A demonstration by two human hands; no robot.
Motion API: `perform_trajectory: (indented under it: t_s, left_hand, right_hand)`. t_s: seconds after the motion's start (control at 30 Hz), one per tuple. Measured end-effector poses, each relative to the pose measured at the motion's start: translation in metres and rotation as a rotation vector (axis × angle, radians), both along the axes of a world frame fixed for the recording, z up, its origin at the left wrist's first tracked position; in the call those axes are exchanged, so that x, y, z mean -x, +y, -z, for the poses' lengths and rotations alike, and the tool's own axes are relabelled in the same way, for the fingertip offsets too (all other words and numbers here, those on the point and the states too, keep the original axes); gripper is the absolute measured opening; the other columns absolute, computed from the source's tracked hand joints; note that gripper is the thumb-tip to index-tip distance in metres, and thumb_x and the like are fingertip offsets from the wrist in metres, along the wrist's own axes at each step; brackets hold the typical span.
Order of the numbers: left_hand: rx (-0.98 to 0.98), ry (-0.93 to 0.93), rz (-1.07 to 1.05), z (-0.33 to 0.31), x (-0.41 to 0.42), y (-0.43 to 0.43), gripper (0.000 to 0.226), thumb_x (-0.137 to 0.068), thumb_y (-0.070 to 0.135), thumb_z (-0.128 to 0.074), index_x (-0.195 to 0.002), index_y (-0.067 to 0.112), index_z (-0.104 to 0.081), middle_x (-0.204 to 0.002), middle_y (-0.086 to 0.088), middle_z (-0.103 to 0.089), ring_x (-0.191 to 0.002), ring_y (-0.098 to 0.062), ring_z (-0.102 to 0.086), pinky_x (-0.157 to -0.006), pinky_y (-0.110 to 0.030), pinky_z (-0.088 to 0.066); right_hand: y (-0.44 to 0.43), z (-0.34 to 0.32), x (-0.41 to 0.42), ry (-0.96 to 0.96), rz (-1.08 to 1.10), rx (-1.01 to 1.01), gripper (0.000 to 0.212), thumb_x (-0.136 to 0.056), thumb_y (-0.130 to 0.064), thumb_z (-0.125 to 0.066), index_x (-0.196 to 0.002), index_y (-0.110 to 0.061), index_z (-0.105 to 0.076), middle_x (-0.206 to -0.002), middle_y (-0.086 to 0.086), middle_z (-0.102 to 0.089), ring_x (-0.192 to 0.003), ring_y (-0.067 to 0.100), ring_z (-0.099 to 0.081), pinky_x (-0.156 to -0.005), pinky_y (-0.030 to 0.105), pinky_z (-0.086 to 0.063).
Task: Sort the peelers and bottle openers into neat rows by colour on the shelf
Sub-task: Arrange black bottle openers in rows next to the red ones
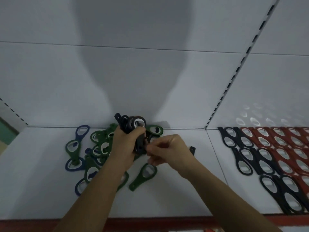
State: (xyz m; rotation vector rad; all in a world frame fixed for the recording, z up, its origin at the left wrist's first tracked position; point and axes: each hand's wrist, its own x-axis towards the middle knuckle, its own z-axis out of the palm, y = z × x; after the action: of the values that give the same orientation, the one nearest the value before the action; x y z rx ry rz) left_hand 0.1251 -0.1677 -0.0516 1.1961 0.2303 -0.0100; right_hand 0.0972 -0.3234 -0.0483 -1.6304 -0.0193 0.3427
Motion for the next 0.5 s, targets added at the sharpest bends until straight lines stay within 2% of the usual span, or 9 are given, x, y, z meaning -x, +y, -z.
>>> perform_trajectory:
  t_s: [0.03,0.1,0.13,0.17,0.2,0.27,0.33,0.4,0.5]
  left_hand:
    - [0.002,0.011,0.013,0.0,-0.003,0.002,0.016,-0.089,-0.007,-0.064,-0.1,0.005,-0.065,-0.077,-0.012,-0.066,-0.071,-0.023,-0.066,-0.06,-0.034,-0.056]
    - [0.07,0.043,0.047,-0.003,-0.011,0.004,0.014,-0.093,-0.008,-0.06,-0.1,0.004,-0.063,-0.085,-0.015,-0.068,-0.073,-0.024,-0.07,-0.06,-0.033,-0.058]
    - [0.131,0.07,0.076,-0.004,-0.014,0.004,0.015,-0.094,-0.008,-0.058,-0.102,0.004,-0.063,-0.091,-0.017,-0.069,-0.073,-0.023,-0.072,-0.06,-0.033,-0.059]
    - [0.185,0.101,0.114,-0.005,-0.016,0.004,0.017,-0.095,-0.007,-0.055,-0.105,0.004,-0.064,-0.096,-0.017,-0.071,-0.07,-0.023,-0.071,-0.059,-0.033,-0.059]
    - [0.213,0.13,0.154,-0.005,-0.018,0.004,0.019,-0.096,-0.007,-0.054,-0.109,0.003,-0.064,-0.101,-0.018,-0.073,-0.065,-0.021,-0.069,-0.058,-0.033,-0.059]
    - [0.205,0.155,0.246,0.0,-0.02,0.004,0.023,-0.096,-0.007,-0.055,-0.116,0.001,-0.063,-0.103,-0.02,-0.073,-0.058,-0.018,-0.062,-0.055,-0.031,-0.057]
    - [0.195,0.168,0.345,0.004,-0.02,0.002,0.03,-0.091,-0.002,-0.065,-0.12,0.004,-0.062,-0.101,-0.018,-0.07,-0.057,-0.016,-0.058,-0.054,-0.03,-0.055]
    - [0.191,0.192,0.442,0.006,-0.021,-0.002,0.04,-0.081,0.007,-0.075,-0.119,0.011,-0.063,-0.097,-0.014,-0.065,-0.061,-0.017,-0.059,-0.055,-0.031,-0.054]
    - [0.199,0.223,0.553,0.009,-0.024,-0.01,0.037,-0.08,0.015,-0.076,-0.115,0.014,-0.064,-0.093,-0.011,-0.065,-0.069,-0.022,-0.062,-0.057,-0.035,-0.052]
  right_hand:
    - [-0.007,0.004,-0.002,-0.079,-0.041,0.241,0.015,-0.096,-0.018,-0.07,-0.09,-0.005,-0.076,-0.08,0.009,-0.076,-0.069,0.019,-0.074,-0.067,0.033,-0.062]
    - [-0.021,0.017,-0.006,-0.287,-0.038,0.864,0.021,-0.099,-0.033,-0.063,-0.103,-0.016,-0.075,-0.098,-0.001,-0.073,-0.087,0.016,-0.07,-0.079,0.037,-0.059]
    - [-0.028,0.022,-0.008,-0.384,0.018,1.077,0.022,-0.1,-0.033,-0.059,-0.113,-0.021,-0.072,-0.109,-0.002,-0.068,-0.099,0.019,-0.065,-0.084,0.036,-0.055]
    - [-0.037,0.027,-0.01,-0.445,0.048,1.158,0.025,-0.101,-0.028,-0.056,-0.123,-0.024,-0.067,-0.119,-0.001,-0.062,-0.11,0.021,-0.058,-0.088,0.036,-0.052]
    - [-0.049,0.031,-0.013,-0.456,0.015,1.158,0.033,-0.1,-0.019,-0.053,-0.131,-0.027,-0.062,-0.128,-0.001,-0.056,-0.118,0.023,-0.051,-0.093,0.035,-0.049]
    - [-0.074,0.03,-0.021,-0.39,-0.239,1.107,0.059,-0.093,-0.005,-0.053,-0.142,-0.037,-0.051,-0.146,-0.003,-0.043,-0.133,0.021,-0.036,-0.107,0.038,-0.041]
    - [-0.091,0.023,-0.027,-0.324,-0.503,1.155,0.069,-0.089,-0.003,-0.058,-0.143,-0.046,-0.047,-0.157,-0.007,-0.032,-0.142,0.018,-0.026,-0.114,0.04,-0.035]
    - [-0.1,0.02,-0.031,-0.357,-0.56,1.172,0.062,-0.087,-0.005,-0.064,-0.136,-0.042,-0.053,-0.151,-0.005,-0.039,-0.135,0.02,-0.034,-0.11,0.039,-0.039]
    - [-0.099,0.013,-0.04,-0.406,-0.555,1.148,0.044,-0.084,-0.005,-0.072,-0.119,-0.028,-0.059,-0.119,-0.003,-0.053,-0.107,0.018,-0.05,-0.091,0.035,-0.046]
